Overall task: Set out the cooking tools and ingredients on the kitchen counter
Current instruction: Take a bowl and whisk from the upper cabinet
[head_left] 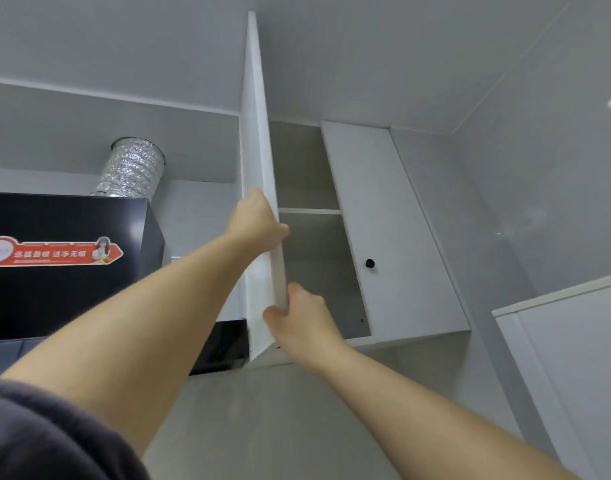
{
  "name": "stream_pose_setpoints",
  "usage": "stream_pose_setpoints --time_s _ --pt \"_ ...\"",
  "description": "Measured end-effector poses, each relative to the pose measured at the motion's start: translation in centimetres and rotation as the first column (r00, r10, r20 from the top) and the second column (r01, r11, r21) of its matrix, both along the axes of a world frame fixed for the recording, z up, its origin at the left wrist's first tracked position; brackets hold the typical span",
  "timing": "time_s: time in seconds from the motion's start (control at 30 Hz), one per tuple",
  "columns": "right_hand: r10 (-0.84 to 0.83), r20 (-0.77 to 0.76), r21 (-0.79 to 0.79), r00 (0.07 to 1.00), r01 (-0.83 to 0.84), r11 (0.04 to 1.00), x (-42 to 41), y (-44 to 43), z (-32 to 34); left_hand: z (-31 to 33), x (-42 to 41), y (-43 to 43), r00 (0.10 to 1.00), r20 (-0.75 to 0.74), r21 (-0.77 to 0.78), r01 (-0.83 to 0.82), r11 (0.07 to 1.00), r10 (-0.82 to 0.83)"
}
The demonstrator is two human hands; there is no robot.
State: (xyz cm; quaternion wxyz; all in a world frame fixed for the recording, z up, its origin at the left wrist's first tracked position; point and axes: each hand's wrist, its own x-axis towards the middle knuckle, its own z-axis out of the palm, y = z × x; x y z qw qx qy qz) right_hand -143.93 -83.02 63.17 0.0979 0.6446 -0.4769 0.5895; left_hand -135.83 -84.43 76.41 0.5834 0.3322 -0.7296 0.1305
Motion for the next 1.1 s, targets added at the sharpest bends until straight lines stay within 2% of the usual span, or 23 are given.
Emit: stream_pose_setpoints --time_s 0.1,0.2,0.27,0.33,0.4,0.43,0.47,0.53,0.6,0.63,0.67,0.7,0.73,0.8,0.87,0.93,1.0,1.1 --pt "-0.023 -0.052 0.011 0.998 0.023 1.000 3.1 0.1 -0.4 -0.3 2.7 -0.2 0.997 -0.073 0.015 0.011 1.000 -0.010" --pt "-0.045 -0.040 0.005 0.998 0.045 0.999 3.7 0.2 -0.4 -1.1 3.3 -0.3 0.997 -0.070 0.013 0.025 1.000 -0.024" --pt "0.058 -0.028 0.043 0.998 -0.056 0.997 3.0 0.3 -0.5 -1.4 2.9 0.0 0.998 -0.066 0.003 0.001 1.000 -0.001" --pt "0.213 -0.025 0.123 0.977 -0.209 0.970 1.2 0.2 -0.8 -2.0 2.4 0.4 0.996 -0.023 -0.037 -0.087 0.995 0.086" --pt "0.272 -0.017 0.188 0.962 -0.265 0.946 -1.6 -0.3 -1.5 -3.5 1.9 0.3 0.950 0.099 -0.151 -0.279 0.948 0.295" --pt "0.241 -0.007 0.202 0.971 -0.234 0.951 -3.2 -0.5 -1.9 -4.6 1.5 0.1 0.876 0.164 -0.249 -0.408 0.879 0.453" --pt "0.179 0.009 0.215 0.984 -0.177 0.960 -4.9 -0.6 -2.3 -5.8 1.0 -0.1 0.753 0.225 -0.351 -0.529 0.773 0.618" --pt "0.039 0.036 0.221 0.999 -0.046 0.974 -8.2 -1.2 -3.0 -8.6 -0.3 0.0 0.441 0.331 -0.492 -0.673 0.552 0.834" --pt "-0.059 0.047 0.221 0.997 0.047 0.974 -11.1 -2.3 -3.7 -11.0 -2.5 -0.3 0.105 0.469 -0.579 -0.714 0.394 0.877" --pt "-0.093 0.048 0.219 0.995 0.081 0.972 -12.0 -2.8 -3.8 -12.0 -3.7 -0.7 -0.006 0.547 -0.583 -0.721 0.376 0.837" --pt "-0.115 0.057 0.217 0.992 0.100 0.971 -12.9 -3.6 -3.8 -12.9 -4.8 -1.1 -0.049 0.629 -0.547 -0.737 0.397 0.776" --pt "-0.121 0.067 0.211 0.990 0.105 0.972 -13.6 -4.5 -3.8 -13.6 -6.0 -2.1 -0.023 0.690 -0.489 -0.752 0.442 0.724" --pt "-0.126 0.068 0.206 0.990 0.110 0.972 -14.0 -5.3 -3.6 -14.1 -6.9 -3.2 0.056 0.728 -0.408 -0.766 0.497 0.683" --pt "-0.141 0.040 0.180 0.989 0.132 0.975 -14.6 -7.3 -2.9 -14.7 -8.3 -6.3 0.327 0.703 -0.213 -0.750 0.626 0.631" --pt "-0.141 0.023 0.138 0.990 0.137 0.981 -15.3 -9.7 -2.1 -14.4 -9.3 -9.5 0.632 0.547 0.005 -0.658 0.753 0.549" --pt "-0.134 0.030 0.091 0.991 0.131 0.987 -16.1 -12.6 -0.9 -13.4 -10.0 -12.7 0.836 0.346 0.162 -0.501 0.850 0.427" --pt "-0.120 0.046 0.048 0.992 0.118 0.992 -17.2 -15.6 0.7 -12.0 -10.6 -16.2 0.927 0.198 0.239 -0.360 0.902 0.318" --pt "-0.078 0.090 0.016 0.993 0.077 0.997 -18.3 -20.5 3.4 -9.8 -12.0 -21.7 0.975 0.027 0.389 -0.215 0.896 0.222"
